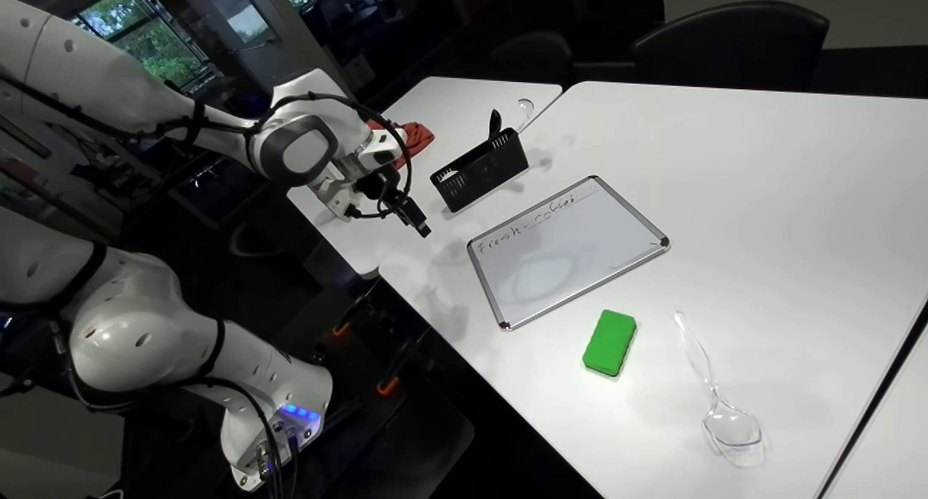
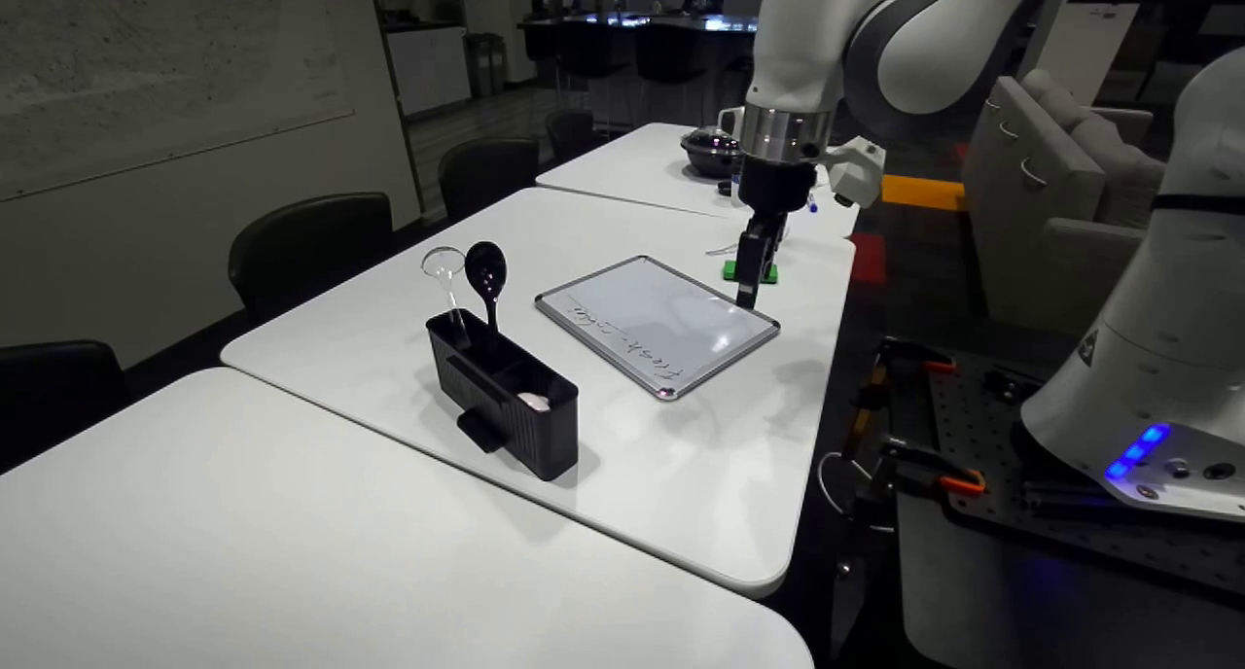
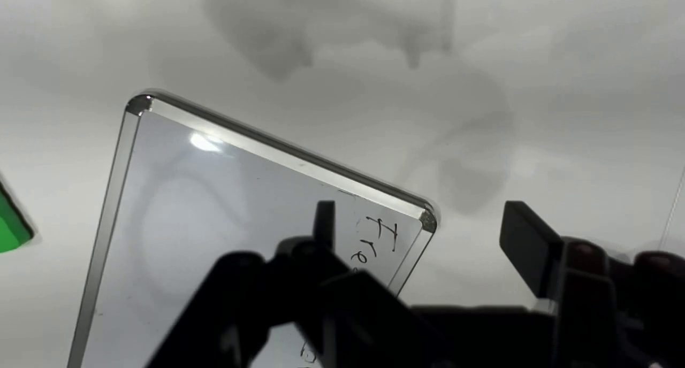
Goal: Place the board straight
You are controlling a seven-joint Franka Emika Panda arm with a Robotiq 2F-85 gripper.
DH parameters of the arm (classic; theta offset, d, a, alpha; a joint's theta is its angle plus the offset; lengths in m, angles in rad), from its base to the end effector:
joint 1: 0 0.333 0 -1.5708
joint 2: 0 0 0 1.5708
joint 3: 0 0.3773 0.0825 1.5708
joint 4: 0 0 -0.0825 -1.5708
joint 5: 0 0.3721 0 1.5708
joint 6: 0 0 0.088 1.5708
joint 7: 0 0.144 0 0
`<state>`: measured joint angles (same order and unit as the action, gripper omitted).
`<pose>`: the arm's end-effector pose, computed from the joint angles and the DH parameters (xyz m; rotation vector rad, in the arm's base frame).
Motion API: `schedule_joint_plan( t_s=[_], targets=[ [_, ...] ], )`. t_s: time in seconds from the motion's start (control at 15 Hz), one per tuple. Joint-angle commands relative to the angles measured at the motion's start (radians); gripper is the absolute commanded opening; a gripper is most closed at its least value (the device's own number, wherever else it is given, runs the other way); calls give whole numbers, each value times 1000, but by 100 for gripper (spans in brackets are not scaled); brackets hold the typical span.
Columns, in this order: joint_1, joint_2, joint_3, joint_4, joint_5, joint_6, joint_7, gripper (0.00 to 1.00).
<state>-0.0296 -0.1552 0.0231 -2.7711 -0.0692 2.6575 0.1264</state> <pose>0.3752 -0.0019 0.2978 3.1043 -0.1126 0.0677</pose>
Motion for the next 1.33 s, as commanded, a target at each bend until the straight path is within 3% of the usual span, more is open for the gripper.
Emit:
schedule_joint_plan(
  t_s=[0.0,0.2,0.33,0.47,0.8,1.27],
  targets=[
    [-6,118,36,48,-47,61,162,50],
    [5,202,23,77,-53,85,213,26],
    [15,255,9,91,-36,112,191,10],
    [20,310,5,109,5,154,142,0],
    [12,432,27,172,109,203,44,0],
    [-4,557,60,279,199,185,-49,0]
  ],
)
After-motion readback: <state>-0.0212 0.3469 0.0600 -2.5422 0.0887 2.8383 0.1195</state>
